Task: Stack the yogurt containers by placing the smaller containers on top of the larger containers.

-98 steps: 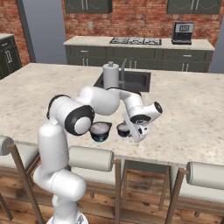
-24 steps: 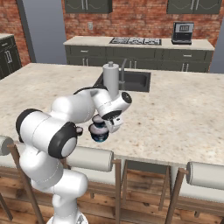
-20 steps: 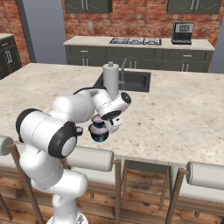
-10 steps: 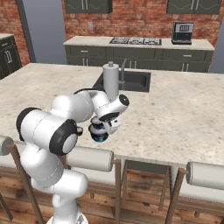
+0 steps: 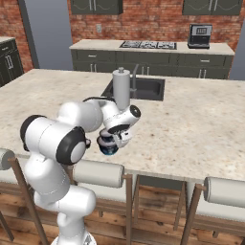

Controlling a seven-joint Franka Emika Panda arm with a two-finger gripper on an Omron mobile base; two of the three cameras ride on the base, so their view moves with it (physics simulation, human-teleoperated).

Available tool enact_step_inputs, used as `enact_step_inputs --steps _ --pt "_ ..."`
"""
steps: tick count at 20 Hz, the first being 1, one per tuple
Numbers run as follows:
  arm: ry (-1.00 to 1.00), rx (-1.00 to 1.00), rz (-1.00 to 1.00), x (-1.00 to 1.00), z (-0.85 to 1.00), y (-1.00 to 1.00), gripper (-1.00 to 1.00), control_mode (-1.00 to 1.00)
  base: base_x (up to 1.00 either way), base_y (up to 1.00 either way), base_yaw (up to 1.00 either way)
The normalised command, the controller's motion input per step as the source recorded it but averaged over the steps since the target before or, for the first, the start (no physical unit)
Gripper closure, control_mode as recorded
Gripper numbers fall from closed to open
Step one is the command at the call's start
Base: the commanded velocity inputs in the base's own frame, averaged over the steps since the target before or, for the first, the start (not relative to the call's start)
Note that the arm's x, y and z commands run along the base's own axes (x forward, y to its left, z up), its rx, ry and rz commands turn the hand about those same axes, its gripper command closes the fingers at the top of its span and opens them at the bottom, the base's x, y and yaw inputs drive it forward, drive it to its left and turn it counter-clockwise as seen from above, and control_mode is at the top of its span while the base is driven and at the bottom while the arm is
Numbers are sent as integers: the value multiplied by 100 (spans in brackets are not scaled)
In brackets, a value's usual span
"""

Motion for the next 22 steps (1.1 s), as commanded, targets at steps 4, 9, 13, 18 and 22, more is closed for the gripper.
enact_step_inputs --steps 4,9,13,18,22 --pt "0 0 -1 7 -12 0 100 -100 0 0 0" --pt "1 0 -2 4 -12 0 100 -100 0 0 0" --pt "3 0 -2 0 -10 0 -100 -100 0 0 0" --pt "1 0 -3 0 -3 0 -100 -100 0 0 0" --pt "0 0 -5 -8 0 -4 -100 -100 0 0 0"
